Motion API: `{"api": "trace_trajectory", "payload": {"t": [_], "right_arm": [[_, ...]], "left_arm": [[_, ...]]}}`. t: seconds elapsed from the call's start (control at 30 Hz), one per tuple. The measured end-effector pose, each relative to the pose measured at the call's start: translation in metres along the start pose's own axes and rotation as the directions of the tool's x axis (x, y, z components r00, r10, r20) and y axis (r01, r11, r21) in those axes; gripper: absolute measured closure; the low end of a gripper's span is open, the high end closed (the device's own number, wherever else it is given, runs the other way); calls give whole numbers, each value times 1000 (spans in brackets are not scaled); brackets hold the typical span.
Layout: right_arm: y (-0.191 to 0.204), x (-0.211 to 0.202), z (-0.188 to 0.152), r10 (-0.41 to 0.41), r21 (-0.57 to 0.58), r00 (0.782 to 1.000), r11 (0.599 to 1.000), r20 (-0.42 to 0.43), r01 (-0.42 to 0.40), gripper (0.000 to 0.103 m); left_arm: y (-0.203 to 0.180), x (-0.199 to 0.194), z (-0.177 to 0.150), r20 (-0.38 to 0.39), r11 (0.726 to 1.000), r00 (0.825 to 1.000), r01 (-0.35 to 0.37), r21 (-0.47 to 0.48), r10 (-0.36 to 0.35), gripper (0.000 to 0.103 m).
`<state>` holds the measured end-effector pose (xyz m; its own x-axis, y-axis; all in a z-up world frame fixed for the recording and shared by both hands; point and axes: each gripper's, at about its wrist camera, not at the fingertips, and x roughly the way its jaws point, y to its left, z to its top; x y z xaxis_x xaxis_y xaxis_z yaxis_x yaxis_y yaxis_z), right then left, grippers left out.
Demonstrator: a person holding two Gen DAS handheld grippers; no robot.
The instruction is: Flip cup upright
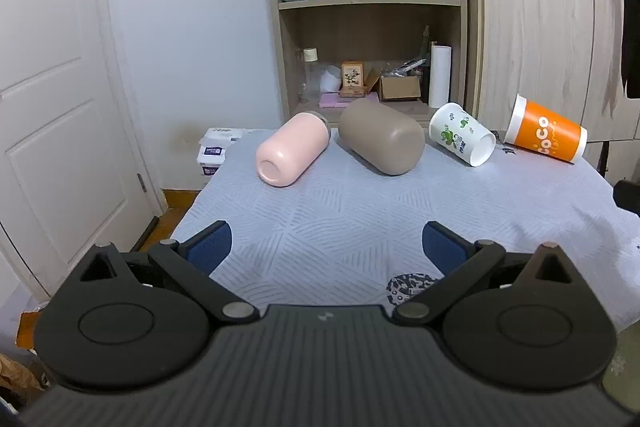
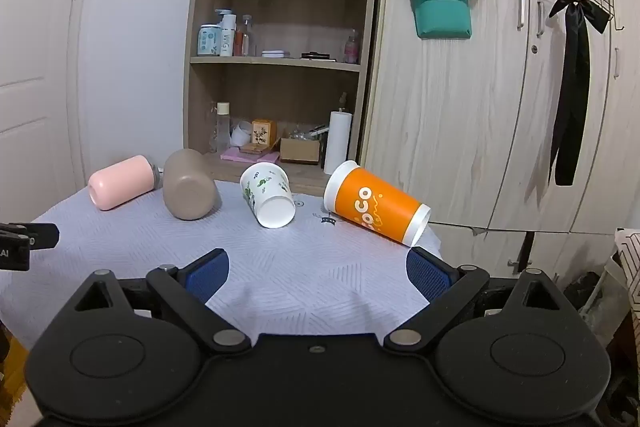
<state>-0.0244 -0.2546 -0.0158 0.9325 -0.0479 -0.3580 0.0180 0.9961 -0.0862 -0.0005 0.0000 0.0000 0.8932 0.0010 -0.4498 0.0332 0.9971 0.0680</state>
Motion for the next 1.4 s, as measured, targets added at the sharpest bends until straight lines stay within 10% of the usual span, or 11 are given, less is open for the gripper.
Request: {"api": "trace_trajectory", "payload": {"t": [1.4], "right_arm": [[9, 0, -2, 2, -39, 1000, 999, -9, -2, 4]], "left_arm": [[22, 1, -6, -8, 994, 998, 63, -88, -64, 0]]}}
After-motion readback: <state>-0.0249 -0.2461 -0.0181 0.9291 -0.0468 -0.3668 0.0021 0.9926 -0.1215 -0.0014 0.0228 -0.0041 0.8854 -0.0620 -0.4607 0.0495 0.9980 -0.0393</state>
